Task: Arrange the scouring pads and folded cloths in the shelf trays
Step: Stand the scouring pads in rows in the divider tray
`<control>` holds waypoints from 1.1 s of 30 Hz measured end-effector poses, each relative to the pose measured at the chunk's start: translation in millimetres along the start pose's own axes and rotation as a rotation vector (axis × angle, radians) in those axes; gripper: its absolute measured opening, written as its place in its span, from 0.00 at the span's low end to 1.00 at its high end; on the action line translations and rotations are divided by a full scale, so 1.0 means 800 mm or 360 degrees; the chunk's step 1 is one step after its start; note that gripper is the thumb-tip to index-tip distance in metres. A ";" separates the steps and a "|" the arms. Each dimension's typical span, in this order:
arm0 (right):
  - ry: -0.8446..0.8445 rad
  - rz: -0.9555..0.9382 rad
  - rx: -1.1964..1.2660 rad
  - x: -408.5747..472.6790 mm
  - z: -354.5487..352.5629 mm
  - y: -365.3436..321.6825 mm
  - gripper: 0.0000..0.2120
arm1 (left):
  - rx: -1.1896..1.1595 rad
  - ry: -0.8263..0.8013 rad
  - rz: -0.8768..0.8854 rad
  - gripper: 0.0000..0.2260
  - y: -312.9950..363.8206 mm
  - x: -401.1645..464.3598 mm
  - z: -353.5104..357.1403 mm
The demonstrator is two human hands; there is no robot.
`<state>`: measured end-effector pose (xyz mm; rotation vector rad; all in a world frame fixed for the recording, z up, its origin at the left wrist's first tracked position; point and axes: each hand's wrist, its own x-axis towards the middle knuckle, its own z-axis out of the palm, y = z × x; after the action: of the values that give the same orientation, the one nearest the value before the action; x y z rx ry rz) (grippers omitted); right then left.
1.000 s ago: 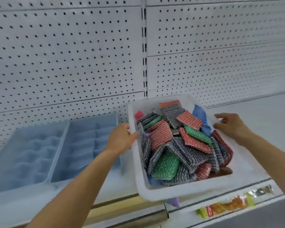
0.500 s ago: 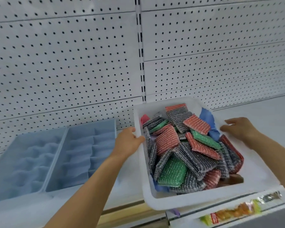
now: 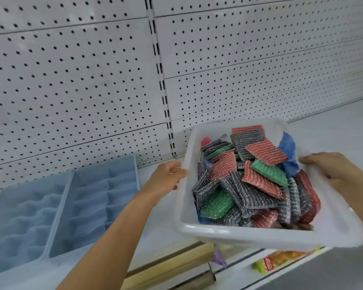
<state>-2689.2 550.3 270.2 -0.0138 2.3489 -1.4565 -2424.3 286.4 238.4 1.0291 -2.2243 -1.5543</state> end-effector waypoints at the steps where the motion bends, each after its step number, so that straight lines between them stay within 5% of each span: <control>1: 0.0022 0.0041 0.0101 -0.008 -0.001 0.003 0.08 | -0.0002 0.0007 0.0002 0.20 0.000 -0.002 0.000; 4: 0.0138 0.0154 0.0373 -0.026 0.011 0.023 0.08 | -0.0040 0.0040 -0.0028 0.25 -0.005 -0.001 0.009; 9: 0.0243 0.0164 0.0869 -0.040 0.048 0.066 0.28 | 0.0151 0.0405 0.0031 0.35 -0.011 -0.002 0.017; 13: 0.0356 0.0127 0.1109 -0.097 0.095 0.052 0.17 | 0.0430 0.0528 0.0102 0.37 -0.020 -0.012 0.019; 18: 0.0095 0.0211 0.1119 -0.124 0.139 0.045 0.12 | -0.0170 0.0200 -0.0056 0.36 -0.041 -0.021 0.030; 22: -0.0583 0.0285 0.0652 -0.137 0.127 0.036 0.09 | -0.0140 0.0294 -0.0054 0.22 -0.046 -0.009 0.009; 25: -0.0976 0.0078 -0.0052 -0.151 0.111 0.021 0.14 | 0.0179 0.0446 0.0009 0.24 -0.045 0.003 -0.008; 28: -0.0576 -0.0569 -0.0329 -0.137 0.112 -0.003 0.15 | 0.0681 0.0706 0.0409 0.25 -0.018 0.008 -0.001; 31: -0.0028 -0.1092 -0.0843 -0.092 0.121 -0.029 0.11 | 0.0787 0.0448 0.0579 0.25 0.020 0.025 0.014; 33: -0.0095 -0.1066 -0.1284 -0.054 0.128 -0.034 0.26 | 0.0933 0.0269 0.0504 0.25 0.038 0.044 0.018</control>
<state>-2621.7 457.8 266.6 -1.1116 2.8397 -0.5787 -2470.6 279.1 253.2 0.8346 -2.6157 -0.6704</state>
